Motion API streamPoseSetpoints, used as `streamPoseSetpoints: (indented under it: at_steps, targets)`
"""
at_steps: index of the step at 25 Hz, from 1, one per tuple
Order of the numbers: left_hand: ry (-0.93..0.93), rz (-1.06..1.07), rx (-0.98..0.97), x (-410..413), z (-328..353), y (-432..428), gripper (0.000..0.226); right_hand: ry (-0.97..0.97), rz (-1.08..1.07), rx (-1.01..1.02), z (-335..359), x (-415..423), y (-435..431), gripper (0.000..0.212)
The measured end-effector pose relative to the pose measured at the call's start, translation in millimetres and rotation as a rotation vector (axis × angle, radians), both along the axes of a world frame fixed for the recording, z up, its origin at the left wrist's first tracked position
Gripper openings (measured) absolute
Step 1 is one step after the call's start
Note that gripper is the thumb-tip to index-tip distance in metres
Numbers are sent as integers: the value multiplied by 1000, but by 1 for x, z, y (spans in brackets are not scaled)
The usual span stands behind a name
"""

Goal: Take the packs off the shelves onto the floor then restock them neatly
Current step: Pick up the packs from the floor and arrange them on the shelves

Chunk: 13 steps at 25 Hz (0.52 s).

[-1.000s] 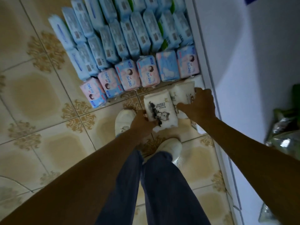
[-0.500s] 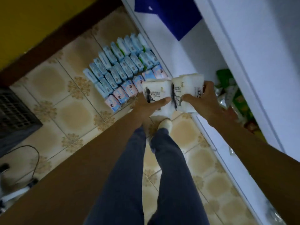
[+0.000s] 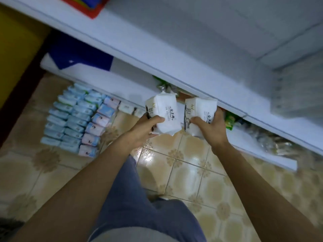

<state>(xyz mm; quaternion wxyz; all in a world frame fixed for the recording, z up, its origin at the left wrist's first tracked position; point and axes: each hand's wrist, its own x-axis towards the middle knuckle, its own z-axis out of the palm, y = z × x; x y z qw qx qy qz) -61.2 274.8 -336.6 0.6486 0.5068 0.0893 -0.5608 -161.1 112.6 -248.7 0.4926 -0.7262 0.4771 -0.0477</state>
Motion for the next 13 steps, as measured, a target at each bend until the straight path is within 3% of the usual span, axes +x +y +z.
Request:
streamPoseSetpoints:
  at_steps: [3,6,11,13]
  targets:
    - [-50,-267,-180,-44,42,-38,49,-73,-160,81,28,-75,-11,49]
    - [-84,-394,-309,-116,82,-69,74,-204,-192,24,56,-161,-19,43]
    - [-2,-446,-447,-242,140,-106,76,-406,-421,-77,107,-301,-21,48]
    - [-63,-497,-476,-277,166,-120,72,-480,-497,-123,128,-339,-25,52]
